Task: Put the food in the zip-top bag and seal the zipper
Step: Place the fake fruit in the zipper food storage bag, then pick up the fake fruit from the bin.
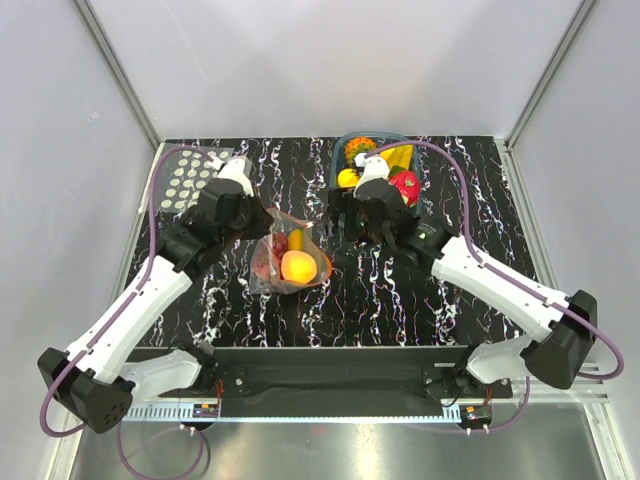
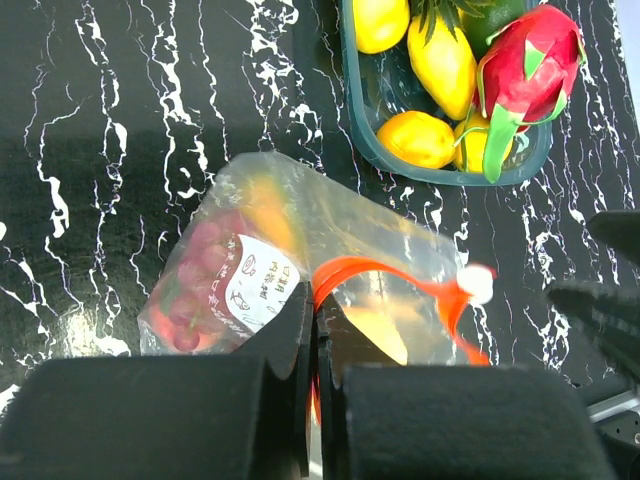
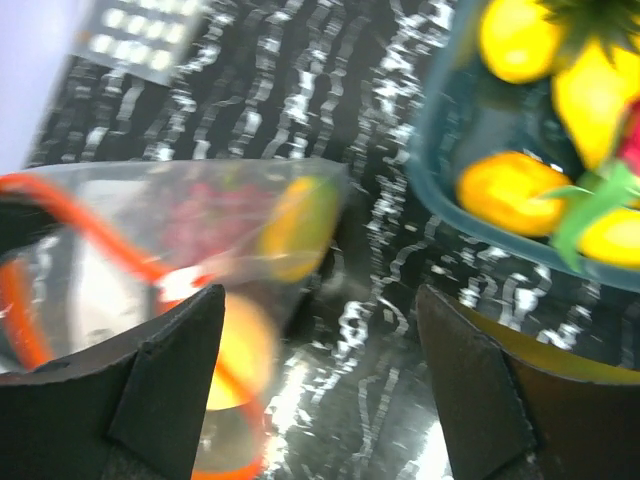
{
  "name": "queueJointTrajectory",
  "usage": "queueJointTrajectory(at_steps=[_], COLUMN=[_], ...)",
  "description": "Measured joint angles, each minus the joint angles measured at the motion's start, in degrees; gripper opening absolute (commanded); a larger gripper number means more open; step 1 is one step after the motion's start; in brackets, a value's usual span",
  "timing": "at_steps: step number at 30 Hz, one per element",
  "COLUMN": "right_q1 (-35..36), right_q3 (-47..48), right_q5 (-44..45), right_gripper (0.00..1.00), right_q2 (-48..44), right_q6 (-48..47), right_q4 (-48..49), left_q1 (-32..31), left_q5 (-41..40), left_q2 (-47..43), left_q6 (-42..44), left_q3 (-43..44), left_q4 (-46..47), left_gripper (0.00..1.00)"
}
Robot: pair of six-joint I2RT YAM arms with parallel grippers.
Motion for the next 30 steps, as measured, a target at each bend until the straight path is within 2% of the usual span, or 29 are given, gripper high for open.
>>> queueJointTrajectory(at_steps=[3,6,9,14,23,30], right_q1=[-2.6,-8.5,-13.0,-14.8,-18.1,-18.1], right_q3=[0.0,0.0,2.8,10.9,25.2,19.3], right_q5=[0.6,-1.8,-2.8,-6.3,-9.4,-13.5], right_gripper=[0.80,0.79,0.78,0.75,0.77,0.68], right_q2=[0.0,1.0,5.2,16.2,31.0,27.6], right_q6=[-0.2,-0.3,-1.8,-5.2,-9.6,-9.7], right_q4=[-2.9,-4.7,-7.5,-11.2,-19.8,-18.2], left_q1=[0.1,0.2,0.2,0.2,0.3,0.3], left_q5=[0.0,-0.1,0.0,0.0,0.0,0.3], left_q2=[-0.8,-1.4,-1.8,-2.1,-2.9,-2.9], left_q6=[0.0,0.0,0.4,1.1,2.0,2.4], left_q3=[-0.6,-0.9,-0.9,-1.6,-1.8,-2.1], left_q4=[-0.2,-0.2,-0.3,-0.3,-0.3,-0.3], left_gripper=[0.00,0.00,0.00,0.00,0.00,0.00])
